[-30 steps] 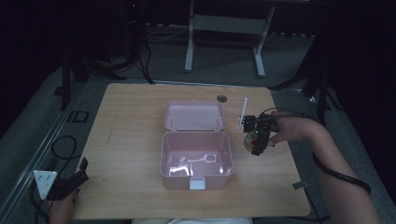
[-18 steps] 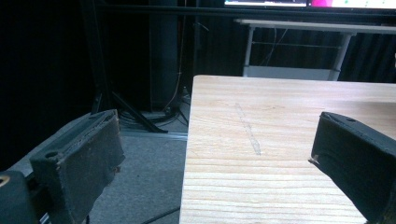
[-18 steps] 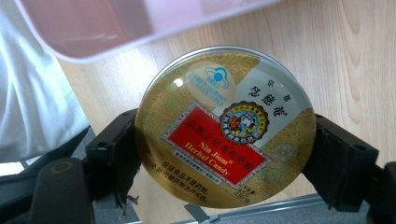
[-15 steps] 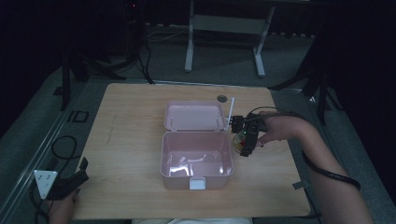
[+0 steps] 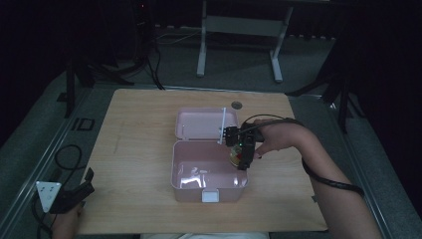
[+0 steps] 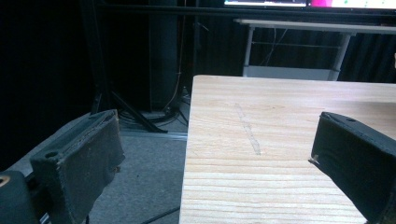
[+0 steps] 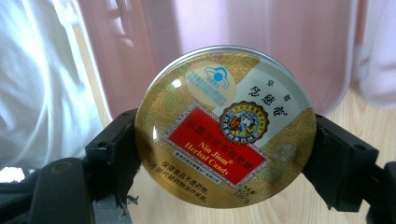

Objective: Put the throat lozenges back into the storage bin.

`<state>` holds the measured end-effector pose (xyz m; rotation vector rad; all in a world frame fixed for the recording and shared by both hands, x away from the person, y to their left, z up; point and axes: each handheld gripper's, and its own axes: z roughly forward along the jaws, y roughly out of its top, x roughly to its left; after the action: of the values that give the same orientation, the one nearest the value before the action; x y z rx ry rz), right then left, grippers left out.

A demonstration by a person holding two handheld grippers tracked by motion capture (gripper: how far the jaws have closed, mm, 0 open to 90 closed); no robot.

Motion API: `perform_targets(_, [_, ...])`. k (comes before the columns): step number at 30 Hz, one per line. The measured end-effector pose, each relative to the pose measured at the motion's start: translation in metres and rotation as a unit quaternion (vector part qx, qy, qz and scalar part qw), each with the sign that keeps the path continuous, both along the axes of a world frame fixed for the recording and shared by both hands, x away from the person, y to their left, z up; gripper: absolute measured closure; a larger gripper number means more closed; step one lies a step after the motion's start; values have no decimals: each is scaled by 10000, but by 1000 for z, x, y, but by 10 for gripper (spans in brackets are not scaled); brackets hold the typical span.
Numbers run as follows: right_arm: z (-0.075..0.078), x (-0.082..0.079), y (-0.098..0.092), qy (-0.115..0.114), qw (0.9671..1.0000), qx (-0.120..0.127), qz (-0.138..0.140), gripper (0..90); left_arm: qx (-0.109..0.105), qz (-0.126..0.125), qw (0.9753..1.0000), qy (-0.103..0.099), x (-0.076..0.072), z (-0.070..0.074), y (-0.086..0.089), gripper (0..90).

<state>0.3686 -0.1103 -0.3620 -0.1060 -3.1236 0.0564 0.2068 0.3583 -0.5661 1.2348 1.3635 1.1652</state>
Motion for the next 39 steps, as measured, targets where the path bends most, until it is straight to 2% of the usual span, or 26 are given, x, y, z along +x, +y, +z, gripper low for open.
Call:
perform_targets(4, [0,-2,11,30,9999,77,116,198,0,-5,10000,3,0,0,0,25])
perform_targets(7, [-6,-4,15,83,9997,82,204,198,-7,-9,10000,-5,0,0,0,25])
perform_targets(13, [-31,-5,19,162,9989,16,441,199,-7,-11,10000,-9,0,0,0,25])
perform_targets(22, [-73,-1,22,340,9981,-105,508,198,-23,-29,10000,1,0,0,1,25])
perform_targets(27, [-86,-1,23,346,9974,-178,605,198,-22,-36,10000,22,0,0,1,25])
perform_targets(28, [-87,-1,23,246,9975,-171,643,198,-20,-34,10000,21,0,0,1,25])
perform_targets(31, [-87,-1,27,223,9977,-36,636,198,-21,-39,10000,10,0,0,1,25])
perform_targets(39, [-109,-3,32,303,9956,-333,819,198,-42,-50,10000,7,0,0,1,25])
